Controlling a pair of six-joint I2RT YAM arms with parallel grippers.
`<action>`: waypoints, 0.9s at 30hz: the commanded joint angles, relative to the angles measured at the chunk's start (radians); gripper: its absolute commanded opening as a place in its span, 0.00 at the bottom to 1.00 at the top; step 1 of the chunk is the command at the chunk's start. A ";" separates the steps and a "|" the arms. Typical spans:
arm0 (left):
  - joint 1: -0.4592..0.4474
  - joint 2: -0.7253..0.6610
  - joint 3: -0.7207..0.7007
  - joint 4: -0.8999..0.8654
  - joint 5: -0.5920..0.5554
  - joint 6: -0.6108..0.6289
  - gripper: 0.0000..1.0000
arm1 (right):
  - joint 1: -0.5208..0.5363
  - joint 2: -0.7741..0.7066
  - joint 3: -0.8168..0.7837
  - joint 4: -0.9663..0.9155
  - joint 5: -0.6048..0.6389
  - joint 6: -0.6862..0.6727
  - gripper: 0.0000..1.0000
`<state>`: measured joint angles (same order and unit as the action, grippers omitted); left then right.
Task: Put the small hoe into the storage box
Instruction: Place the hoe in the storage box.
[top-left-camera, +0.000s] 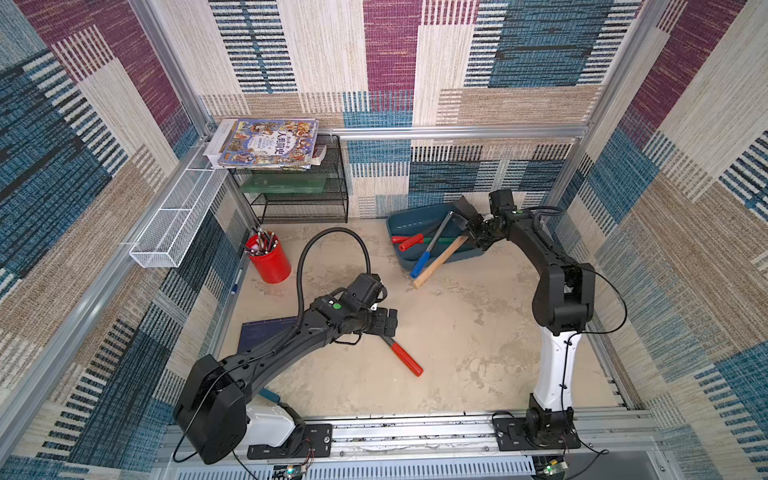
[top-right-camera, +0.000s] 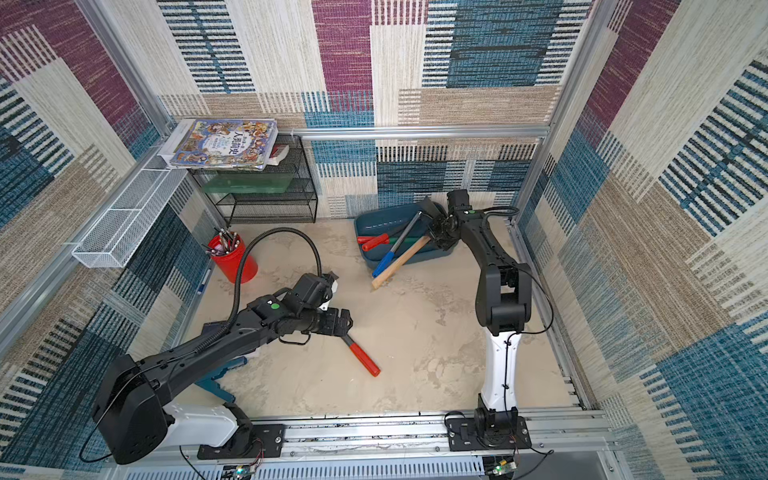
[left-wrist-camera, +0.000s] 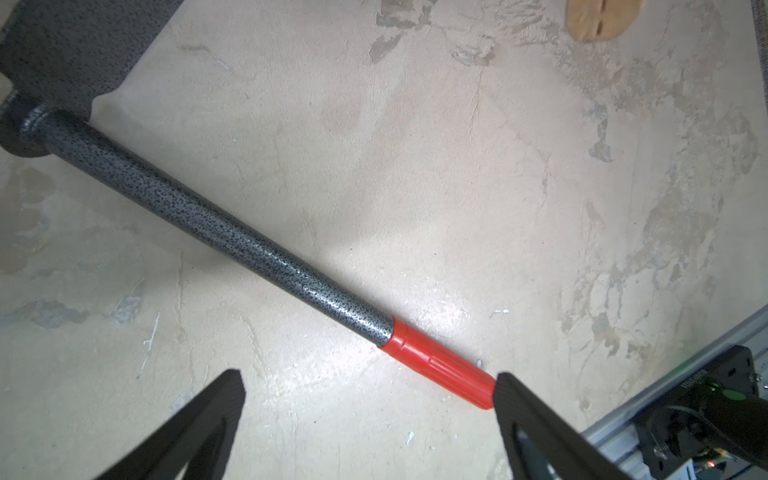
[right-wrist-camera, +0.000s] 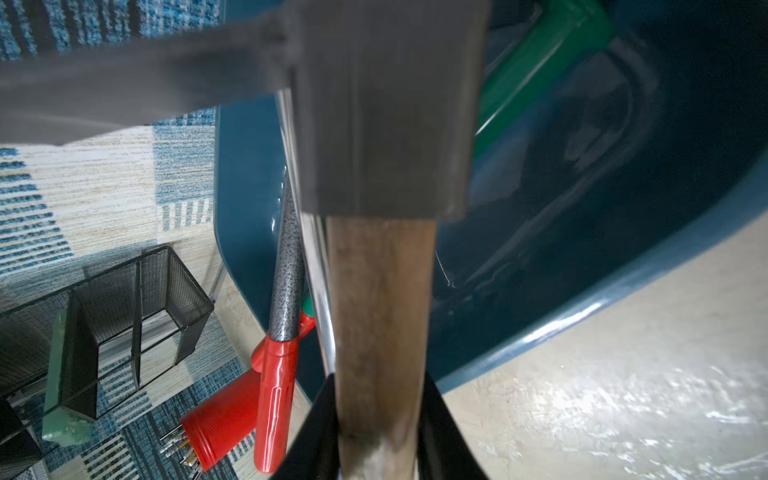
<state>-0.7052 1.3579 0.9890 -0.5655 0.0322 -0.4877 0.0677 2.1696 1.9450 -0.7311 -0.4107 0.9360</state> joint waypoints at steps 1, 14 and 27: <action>0.000 -0.006 -0.001 -0.011 -0.010 0.009 0.97 | 0.000 0.025 0.040 0.053 -0.023 0.030 0.00; 0.000 -0.025 -0.018 -0.011 -0.017 0.006 0.97 | -0.017 0.122 0.121 0.036 -0.037 0.066 0.00; 0.000 -0.026 -0.022 0.003 -0.012 -0.008 0.97 | -0.041 0.158 0.129 0.052 -0.030 0.092 0.00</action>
<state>-0.7052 1.3327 0.9638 -0.5652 0.0288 -0.4923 0.0303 2.3226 2.0583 -0.7341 -0.4271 1.0199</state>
